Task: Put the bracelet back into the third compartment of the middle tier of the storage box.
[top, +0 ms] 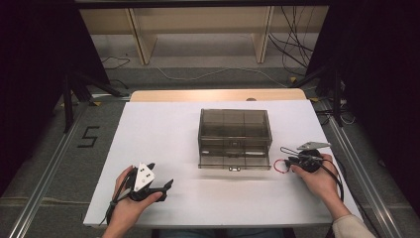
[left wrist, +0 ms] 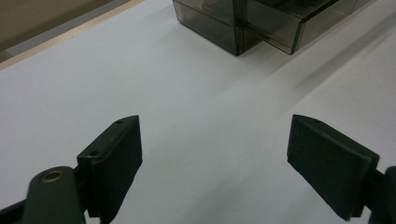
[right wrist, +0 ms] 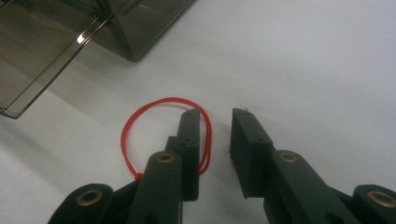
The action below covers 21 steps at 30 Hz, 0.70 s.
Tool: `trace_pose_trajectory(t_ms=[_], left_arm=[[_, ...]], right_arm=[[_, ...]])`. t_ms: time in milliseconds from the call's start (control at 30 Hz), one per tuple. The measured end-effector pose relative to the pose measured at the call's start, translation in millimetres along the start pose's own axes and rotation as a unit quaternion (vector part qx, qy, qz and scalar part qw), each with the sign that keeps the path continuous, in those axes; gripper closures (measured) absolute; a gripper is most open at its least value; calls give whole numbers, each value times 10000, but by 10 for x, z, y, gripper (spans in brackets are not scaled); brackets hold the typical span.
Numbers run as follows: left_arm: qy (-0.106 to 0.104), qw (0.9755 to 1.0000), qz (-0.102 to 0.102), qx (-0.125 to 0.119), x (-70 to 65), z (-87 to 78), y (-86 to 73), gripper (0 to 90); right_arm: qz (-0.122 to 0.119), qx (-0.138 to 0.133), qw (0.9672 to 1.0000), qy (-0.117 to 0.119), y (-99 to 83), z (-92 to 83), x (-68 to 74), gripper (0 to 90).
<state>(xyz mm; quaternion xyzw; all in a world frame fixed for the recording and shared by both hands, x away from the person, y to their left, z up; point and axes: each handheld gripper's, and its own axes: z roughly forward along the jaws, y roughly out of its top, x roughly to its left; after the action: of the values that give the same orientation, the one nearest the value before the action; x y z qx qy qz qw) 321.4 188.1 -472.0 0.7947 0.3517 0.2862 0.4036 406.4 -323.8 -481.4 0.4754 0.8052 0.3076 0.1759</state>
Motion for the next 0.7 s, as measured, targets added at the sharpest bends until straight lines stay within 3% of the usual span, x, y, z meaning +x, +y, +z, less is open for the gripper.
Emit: trace_pose_trajectory(t_ms=[333, 700], left_arm=[[-9, 10000, 37, 20, 2, -2, 1, 179], [-20, 10000, 48, 12, -2, -1, 3, 181]], right_arm=[[116, 90, 9999, 0, 28, 22, 26, 895], [302, 36, 9995, 49, 18, 19, 8, 900]])
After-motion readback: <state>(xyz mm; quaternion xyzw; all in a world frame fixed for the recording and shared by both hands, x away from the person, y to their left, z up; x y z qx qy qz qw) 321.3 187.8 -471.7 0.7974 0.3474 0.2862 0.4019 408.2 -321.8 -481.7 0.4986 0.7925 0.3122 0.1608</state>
